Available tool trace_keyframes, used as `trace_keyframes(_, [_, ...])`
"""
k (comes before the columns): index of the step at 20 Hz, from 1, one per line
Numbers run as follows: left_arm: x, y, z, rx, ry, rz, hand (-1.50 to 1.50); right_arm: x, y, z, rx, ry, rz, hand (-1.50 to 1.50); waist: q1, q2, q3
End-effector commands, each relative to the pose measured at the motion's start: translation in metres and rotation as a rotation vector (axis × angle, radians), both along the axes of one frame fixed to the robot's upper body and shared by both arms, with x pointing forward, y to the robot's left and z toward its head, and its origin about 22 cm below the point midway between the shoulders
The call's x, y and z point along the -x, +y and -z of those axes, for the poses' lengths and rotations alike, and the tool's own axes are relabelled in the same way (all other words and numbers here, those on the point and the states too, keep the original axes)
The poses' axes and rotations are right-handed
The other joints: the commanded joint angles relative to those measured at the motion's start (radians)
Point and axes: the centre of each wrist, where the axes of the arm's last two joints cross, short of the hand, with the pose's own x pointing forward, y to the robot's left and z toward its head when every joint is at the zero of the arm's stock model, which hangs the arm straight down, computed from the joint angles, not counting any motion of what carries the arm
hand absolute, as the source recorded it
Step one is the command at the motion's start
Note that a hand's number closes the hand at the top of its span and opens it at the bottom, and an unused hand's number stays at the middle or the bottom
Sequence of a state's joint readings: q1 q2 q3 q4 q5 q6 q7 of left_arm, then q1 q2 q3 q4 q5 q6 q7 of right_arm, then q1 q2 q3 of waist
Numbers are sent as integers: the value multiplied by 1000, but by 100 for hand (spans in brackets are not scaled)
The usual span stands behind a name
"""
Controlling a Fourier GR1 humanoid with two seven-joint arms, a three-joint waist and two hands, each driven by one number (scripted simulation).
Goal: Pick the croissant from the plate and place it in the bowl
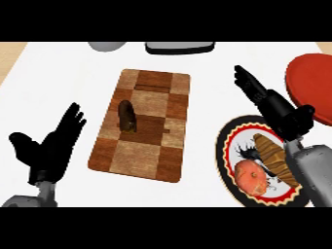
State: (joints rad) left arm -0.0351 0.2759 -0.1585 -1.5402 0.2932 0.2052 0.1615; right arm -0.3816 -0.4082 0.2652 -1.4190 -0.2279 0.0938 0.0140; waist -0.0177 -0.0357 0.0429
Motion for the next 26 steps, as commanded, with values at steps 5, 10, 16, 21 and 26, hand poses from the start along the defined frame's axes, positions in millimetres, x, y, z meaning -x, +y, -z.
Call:
trace_keyframes(5, [-23, 52, -55, -269, -211, -127, 0, -1, -54, -93, -91, -392, -285, 150, -4, 29, -39])
trace_keyframes(10, [-7, 66, -38, -290, -178, -167, 0, 32, -156, -67, 517, -211, 222, -150, -58, 27, -42])
trace_keyframes(16, [-11, 59, -36, -282, -193, -146, 0, 126, -190, -5, 506, -326, 66, -150, -36, 29, -42])
trace_keyframes(21, [-23, 56, -28, -283, -201, -117, 0, 151, -210, -28, 515, -302, 181, -150, 0, 34, -43])
trace_keyframes(26, [-38, 44, -60, -283, -220, -103, 0, 110, -198, -97, 557, -301, 153, -150, 10, 35, -44])
